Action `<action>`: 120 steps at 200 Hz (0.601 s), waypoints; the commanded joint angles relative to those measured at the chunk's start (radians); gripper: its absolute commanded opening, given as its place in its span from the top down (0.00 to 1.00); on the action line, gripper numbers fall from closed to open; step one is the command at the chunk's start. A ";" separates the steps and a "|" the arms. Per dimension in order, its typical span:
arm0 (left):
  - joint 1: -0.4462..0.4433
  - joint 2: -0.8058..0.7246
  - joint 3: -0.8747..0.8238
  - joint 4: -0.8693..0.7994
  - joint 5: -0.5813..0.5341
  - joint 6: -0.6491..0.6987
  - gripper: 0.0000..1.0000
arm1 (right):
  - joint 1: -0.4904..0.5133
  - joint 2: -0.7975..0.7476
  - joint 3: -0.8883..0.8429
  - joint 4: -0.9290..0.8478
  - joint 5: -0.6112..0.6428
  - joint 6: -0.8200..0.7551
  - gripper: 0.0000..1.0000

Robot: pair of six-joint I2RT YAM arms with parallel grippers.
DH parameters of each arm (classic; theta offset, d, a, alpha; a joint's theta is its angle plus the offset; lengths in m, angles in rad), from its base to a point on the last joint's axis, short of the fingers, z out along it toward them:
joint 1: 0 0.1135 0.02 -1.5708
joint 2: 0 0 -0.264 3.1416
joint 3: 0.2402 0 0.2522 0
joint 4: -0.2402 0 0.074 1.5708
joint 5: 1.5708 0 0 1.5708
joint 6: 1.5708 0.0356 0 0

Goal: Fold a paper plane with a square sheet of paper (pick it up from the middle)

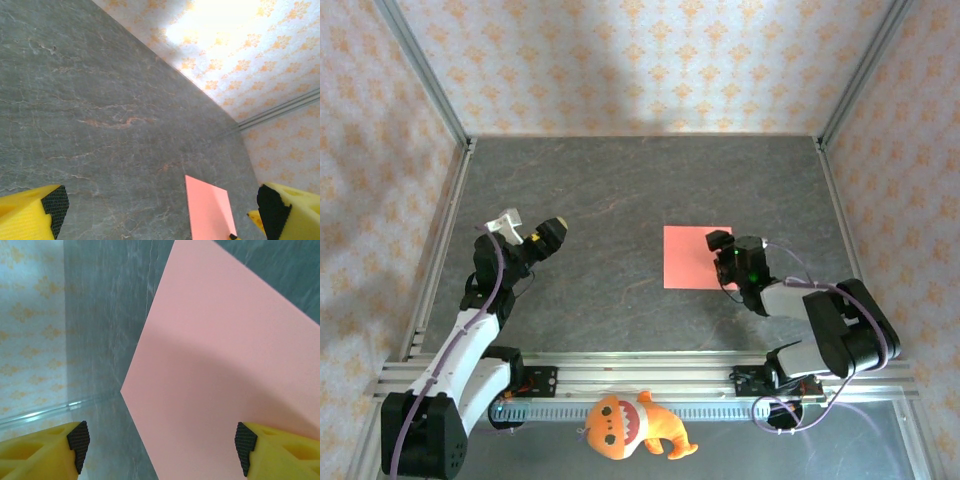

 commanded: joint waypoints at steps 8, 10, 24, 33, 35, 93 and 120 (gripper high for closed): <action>-0.007 -0.020 0.001 -0.022 0.060 -0.018 0.01 | 0.000 -0.015 0.099 -0.161 0.022 -0.157 0.21; -0.008 -0.020 0.001 -0.022 0.065 -0.018 0.01 | -0.001 -0.017 0.109 -0.182 0.025 -0.183 0.21; -0.013 -0.017 0.005 -0.030 0.095 -0.017 0.01 | -0.005 -0.021 0.153 -0.293 0.046 -0.356 0.22; -0.017 -0.015 0.009 -0.041 0.109 -0.014 0.01 | -0.021 -0.017 0.162 -0.317 0.028 -0.445 0.23; -0.019 -0.015 0.011 -0.044 0.112 -0.012 0.01 | -0.027 -0.015 0.162 -0.318 0.021 -0.463 0.24; -0.139 0.010 0.024 -0.061 0.105 -0.006 0.01 | -0.171 0.071 0.240 -0.466 -0.234 -0.765 0.29; -0.183 0.039 0.030 -0.061 0.095 -0.002 0.01 | -0.172 0.124 0.293 -0.569 -0.273 -0.855 0.32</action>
